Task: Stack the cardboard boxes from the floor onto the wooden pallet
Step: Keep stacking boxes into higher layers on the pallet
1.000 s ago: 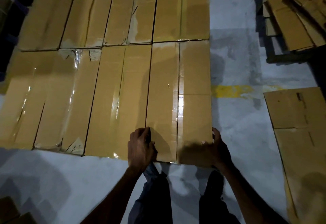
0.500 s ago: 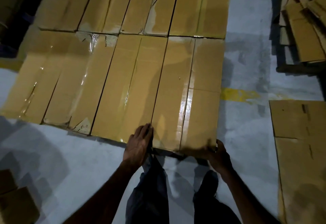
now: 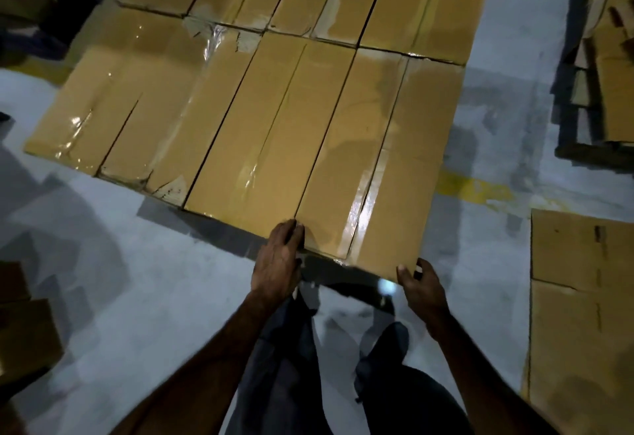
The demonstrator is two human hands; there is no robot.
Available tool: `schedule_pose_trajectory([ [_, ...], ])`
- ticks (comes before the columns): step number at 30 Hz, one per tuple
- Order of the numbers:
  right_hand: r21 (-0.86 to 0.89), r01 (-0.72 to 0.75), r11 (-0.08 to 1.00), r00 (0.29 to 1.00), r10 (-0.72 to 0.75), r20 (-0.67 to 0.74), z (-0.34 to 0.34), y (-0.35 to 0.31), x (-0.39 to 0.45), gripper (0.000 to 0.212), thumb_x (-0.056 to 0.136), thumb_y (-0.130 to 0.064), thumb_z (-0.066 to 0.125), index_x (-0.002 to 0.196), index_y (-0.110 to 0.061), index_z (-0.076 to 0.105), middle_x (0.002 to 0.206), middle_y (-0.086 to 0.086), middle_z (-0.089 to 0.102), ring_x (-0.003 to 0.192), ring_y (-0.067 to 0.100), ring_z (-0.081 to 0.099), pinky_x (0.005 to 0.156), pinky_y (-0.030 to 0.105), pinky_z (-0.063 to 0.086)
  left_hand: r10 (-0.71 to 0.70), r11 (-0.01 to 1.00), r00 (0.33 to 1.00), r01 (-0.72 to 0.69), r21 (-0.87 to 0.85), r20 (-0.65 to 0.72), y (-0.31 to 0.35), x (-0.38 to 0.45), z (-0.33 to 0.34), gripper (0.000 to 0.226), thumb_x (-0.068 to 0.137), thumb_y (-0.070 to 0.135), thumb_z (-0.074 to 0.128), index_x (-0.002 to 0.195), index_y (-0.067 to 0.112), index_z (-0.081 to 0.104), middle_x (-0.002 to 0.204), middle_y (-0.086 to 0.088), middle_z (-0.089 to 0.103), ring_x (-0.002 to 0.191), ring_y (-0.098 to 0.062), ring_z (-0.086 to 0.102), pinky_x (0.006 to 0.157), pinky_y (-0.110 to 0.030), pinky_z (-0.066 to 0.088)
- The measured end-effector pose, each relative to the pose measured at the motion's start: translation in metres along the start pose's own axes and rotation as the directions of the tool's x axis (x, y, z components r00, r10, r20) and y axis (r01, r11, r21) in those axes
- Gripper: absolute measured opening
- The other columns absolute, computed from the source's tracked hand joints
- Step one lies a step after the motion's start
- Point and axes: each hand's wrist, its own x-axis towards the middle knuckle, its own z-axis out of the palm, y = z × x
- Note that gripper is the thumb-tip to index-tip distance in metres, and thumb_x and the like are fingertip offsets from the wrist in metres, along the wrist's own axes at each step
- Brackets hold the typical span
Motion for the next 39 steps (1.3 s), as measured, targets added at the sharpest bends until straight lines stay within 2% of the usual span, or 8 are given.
schedule_pose_trajectory([
  [9,-0.195,0.007,0.981,0.998,0.004,0.058,0.015,0.048,-0.050,0.039,0.105,-0.040,0.059,0.080,-0.011,0.067,0.090,0.016,0.073,0.095,0.040,0.069,0.089,0.045,0.055,-0.560,0.629,0.824,0.492,-0.602,0.089,0.040,-0.102,0.062,0.061,0.093,0.013,0.073,0.150,0.011,0.053,0.143,-0.009,0.057,0.124,-0.028,0.059,0.102,-0.042,0.051],
  [16,-0.426,0.288,0.858,0.957,-0.237,0.169,0.055,0.034,-0.083,0.022,0.103,-0.032,0.065,0.120,-0.021,0.072,0.116,0.002,0.074,0.108,0.022,0.067,0.096,0.035,0.052,-0.605,0.273,0.721,0.586,-0.763,0.338,0.014,-0.104,0.085,0.067,0.093,0.019,0.078,0.154,0.012,0.051,0.145,-0.006,0.061,0.130,-0.027,0.060,0.111,-0.041,0.048],
  [24,-0.640,0.715,0.280,0.624,-0.668,0.405,0.070,-0.015,-0.078,0.032,0.103,-0.019,0.061,0.133,-0.012,0.065,0.129,0.010,0.067,0.117,0.027,0.062,0.098,0.036,0.047,-0.565,0.014,0.690,0.556,-0.831,0.452,-0.003,-0.091,0.128,0.063,0.099,0.005,0.067,0.157,0.012,0.044,0.146,-0.009,0.055,0.130,-0.027,0.058,0.111,-0.046,0.050],
  [29,-0.653,0.754,-0.068,0.435,-0.693,0.575,0.079,-0.055,-0.040,0.047,0.100,-0.019,0.063,0.146,-0.010,0.055,0.149,0.016,0.053,0.131,0.036,0.053,0.106,0.052,0.047,-0.557,0.029,0.717,0.522,-0.852,0.420,-0.015,-0.057,0.150,0.032,0.108,0.007,0.043,0.127,0.027,0.057,0.079,0.007,0.026,0.118,-0.019,0.057,0.098,-0.029,0.054],
  [30,-0.653,0.751,-0.101,0.418,-0.693,0.587,0.081,-0.063,-0.032,0.051,0.101,-0.021,0.063,0.149,-0.012,0.052,0.154,0.016,0.049,0.137,0.036,0.049,0.110,0.054,0.046,-0.567,0.029,0.721,0.502,-0.864,0.399,-0.017,-0.049,0.155,0.042,0.109,0.002,0.038,0.146,0.016,0.051,0.173,-0.013,0.006,0.131,-0.026,0.055,0.109,-0.033,0.048],
  [31,-0.643,0.753,-0.141,0.393,-0.687,0.611,0.084,-0.069,-0.023,0.054,0.102,-0.024,0.063,0.153,-0.014,0.047,0.159,0.016,0.044,0.141,0.037,0.045,0.113,0.056,0.043,-0.569,-0.004,0.717,0.486,-0.874,0.402,-0.019,-0.043,0.162,0.051,0.107,-0.005,0.038,0.156,0.006,0.041,0.139,-0.010,0.060,0.125,-0.029,0.059,0.106,-0.032,0.050],
  [33,-0.606,0.764,-0.221,0.353,-0.644,0.679,0.090,-0.078,-0.005,0.062,0.104,-0.032,0.060,0.159,-0.015,0.037,0.166,0.016,0.033,0.151,0.038,0.035,0.119,0.060,0.036,-0.580,-0.093,0.696,0.459,-0.884,0.423,-0.019,-0.034,0.174,0.060,0.103,-0.012,0.040,0.161,0.004,0.034,0.101,0.007,0.057,0.083,-0.015,0.059,0.064,-0.018,0.049],
  [39,-0.578,0.732,-0.360,0.326,-0.560,0.762,0.105,-0.078,0.036,0.084,0.103,-0.046,0.054,0.169,-0.021,0.007,0.177,0.011,-0.001,0.162,0.033,0.002,0.128,0.059,0.007,-0.570,-0.237,0.728,0.300,-0.924,0.382,-0.003,-0.002,0.189,0.063,0.098,-0.016,0.046,0.153,0.015,0.047,0.125,0.001,0.070,0.086,-0.004,0.072,0.069,-0.020,0.058],
])
